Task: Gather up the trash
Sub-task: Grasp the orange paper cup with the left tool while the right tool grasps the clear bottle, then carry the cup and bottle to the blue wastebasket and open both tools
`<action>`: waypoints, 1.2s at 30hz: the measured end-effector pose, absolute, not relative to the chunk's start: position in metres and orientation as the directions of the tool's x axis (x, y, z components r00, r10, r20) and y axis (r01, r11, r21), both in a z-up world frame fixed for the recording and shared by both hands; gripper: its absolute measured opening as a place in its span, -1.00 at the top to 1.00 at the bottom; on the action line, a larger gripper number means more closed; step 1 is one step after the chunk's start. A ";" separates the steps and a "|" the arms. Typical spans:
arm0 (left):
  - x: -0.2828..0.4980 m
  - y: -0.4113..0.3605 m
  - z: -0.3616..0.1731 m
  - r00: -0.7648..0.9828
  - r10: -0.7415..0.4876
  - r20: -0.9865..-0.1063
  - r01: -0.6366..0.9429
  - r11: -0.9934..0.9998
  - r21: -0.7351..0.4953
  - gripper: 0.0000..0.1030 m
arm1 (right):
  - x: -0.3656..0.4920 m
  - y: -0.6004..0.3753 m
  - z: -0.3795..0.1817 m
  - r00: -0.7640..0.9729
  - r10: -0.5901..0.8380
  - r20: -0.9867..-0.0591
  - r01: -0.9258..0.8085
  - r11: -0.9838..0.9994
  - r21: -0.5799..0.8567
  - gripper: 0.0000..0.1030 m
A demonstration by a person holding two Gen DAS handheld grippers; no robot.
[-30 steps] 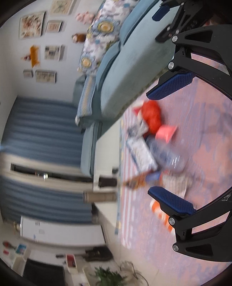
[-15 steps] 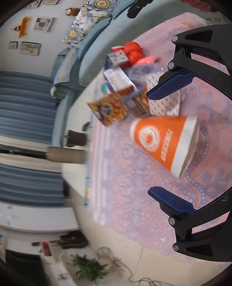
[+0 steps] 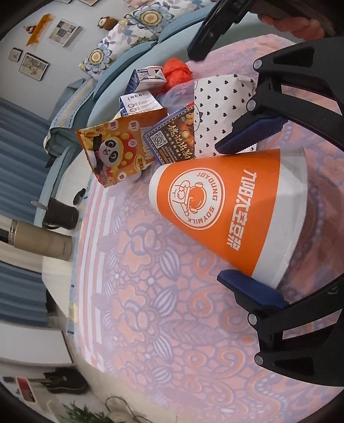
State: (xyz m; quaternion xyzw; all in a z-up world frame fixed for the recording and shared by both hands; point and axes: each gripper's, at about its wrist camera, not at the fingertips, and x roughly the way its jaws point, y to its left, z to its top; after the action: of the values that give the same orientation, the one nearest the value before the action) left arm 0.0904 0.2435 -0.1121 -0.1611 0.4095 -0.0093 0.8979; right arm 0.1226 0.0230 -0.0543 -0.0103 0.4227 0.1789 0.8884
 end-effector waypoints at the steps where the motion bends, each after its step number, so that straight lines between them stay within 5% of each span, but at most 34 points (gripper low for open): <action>1: 0.091 0.243 -0.113 0.663 -0.151 -0.734 -0.113 0.948 -0.297 -0.68 | 0.126 0.024 -0.057 0.566 0.308 -0.765 -0.311 0.939 0.147 -0.14; 10: 0.092 0.235 -0.112 0.646 -0.173 -0.744 -0.076 0.954 -0.289 -0.63 | 0.158 0.051 -0.085 0.482 0.211 -0.851 -0.139 0.977 0.164 -0.36; 18: 0.098 0.213 -0.117 0.603 -0.186 -0.776 -0.053 0.961 -0.272 -0.59 | 0.185 0.045 -0.106 0.401 0.152 -0.903 -0.070 0.988 0.135 -0.36; 22: 0.098 0.205 -0.116 0.607 -0.139 -0.782 -0.050 0.976 -0.212 -0.54 | 0.185 0.041 -0.105 0.368 0.169 -0.914 -0.138 0.982 0.126 -0.12; 36: 0.058 0.186 -0.064 0.730 -0.216 -0.648 0.004 0.950 -0.312 -0.38 | 0.130 -0.028 -0.052 0.490 0.337 -0.804 -0.250 0.938 0.241 -0.06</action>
State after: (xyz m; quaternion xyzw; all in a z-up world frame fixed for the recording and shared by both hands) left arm 0.0579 0.1862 -0.0636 -0.1461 0.3624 -0.0597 0.9186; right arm 0.1298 -0.0281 -0.0524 0.0460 0.4753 0.1704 0.8620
